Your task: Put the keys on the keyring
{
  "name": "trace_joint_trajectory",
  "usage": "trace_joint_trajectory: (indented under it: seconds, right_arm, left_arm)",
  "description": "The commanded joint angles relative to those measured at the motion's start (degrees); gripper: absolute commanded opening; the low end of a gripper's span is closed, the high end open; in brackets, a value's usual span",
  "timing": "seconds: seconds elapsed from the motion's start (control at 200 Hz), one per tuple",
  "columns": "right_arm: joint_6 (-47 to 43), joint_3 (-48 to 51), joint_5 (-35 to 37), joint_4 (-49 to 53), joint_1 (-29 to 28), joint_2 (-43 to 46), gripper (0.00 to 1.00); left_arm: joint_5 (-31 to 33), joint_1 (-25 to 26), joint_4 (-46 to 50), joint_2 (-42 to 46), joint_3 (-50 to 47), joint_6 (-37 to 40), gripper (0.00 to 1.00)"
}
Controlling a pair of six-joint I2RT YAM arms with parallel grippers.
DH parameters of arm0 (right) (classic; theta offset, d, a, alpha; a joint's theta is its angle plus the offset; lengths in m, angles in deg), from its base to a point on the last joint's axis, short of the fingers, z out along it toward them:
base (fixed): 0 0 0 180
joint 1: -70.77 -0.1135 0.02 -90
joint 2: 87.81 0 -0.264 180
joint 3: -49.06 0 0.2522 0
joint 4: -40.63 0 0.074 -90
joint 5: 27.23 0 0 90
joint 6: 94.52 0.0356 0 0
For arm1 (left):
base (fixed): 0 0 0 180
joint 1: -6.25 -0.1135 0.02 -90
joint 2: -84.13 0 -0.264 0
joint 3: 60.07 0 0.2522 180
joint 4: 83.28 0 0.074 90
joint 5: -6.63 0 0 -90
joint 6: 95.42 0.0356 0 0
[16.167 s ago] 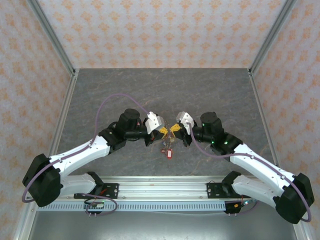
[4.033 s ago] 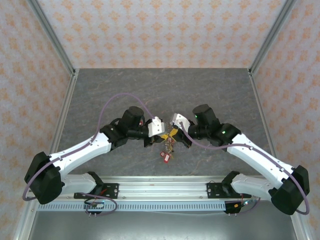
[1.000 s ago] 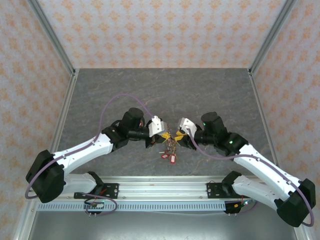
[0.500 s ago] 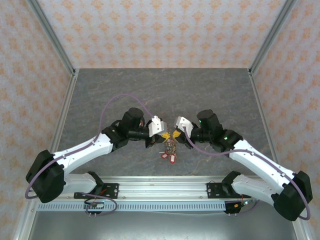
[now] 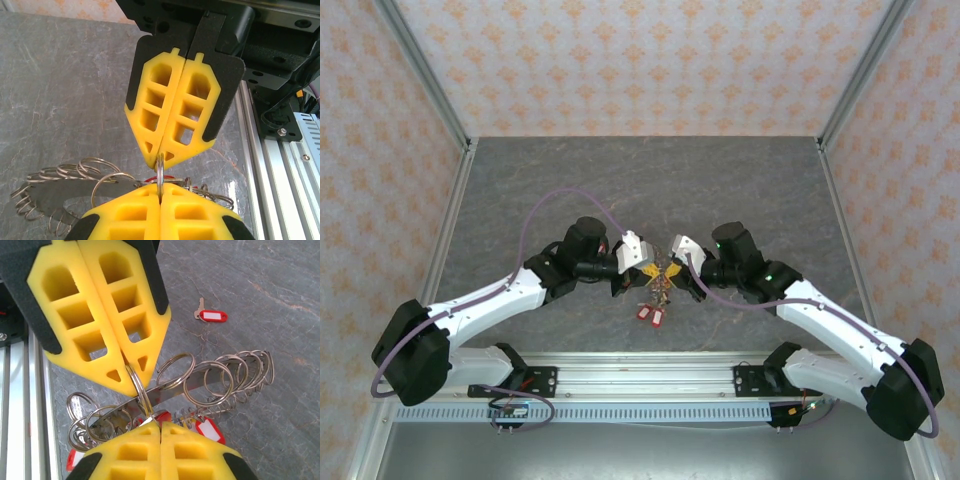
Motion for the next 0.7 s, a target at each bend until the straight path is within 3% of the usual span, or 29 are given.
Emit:
trace_joint_trajectory:
  seconds: [0.0, 0.195, 0.325, 0.46, 0.691]
  right_arm:
    - [1.83, 0.68, 0.39, -1.11, 0.07, 0.26, 0.12]
    - [-1.11, -2.34, 4.06, 3.59, 0.03, 3.18, 0.22]
    - [-3.34, -4.22, 1.18, 4.65, 0.07, 3.61, 0.27]
    - [-4.84, -4.13, -2.42, 0.76, 0.06, 3.07, 0.28]
    - [-6.87, -5.13, -2.62, -0.88, 0.07, 0.88, 0.24]
  left_arm:
    - [-0.36, -0.15, -6.79, 2.32, 0.35, -0.89, 0.00]
    - [0.01, -0.15, -4.75, 2.89, 0.41, 0.48, 0.00]
    - [0.16, -0.15, -3.82, 2.98, 0.71, 1.20, 0.00]
    - [-0.35, -0.15, -3.27, 2.81, 1.33, 1.41, 0.00]
    - [-0.96, -0.15, -2.21, 3.15, 1.54, 1.82, 0.00]
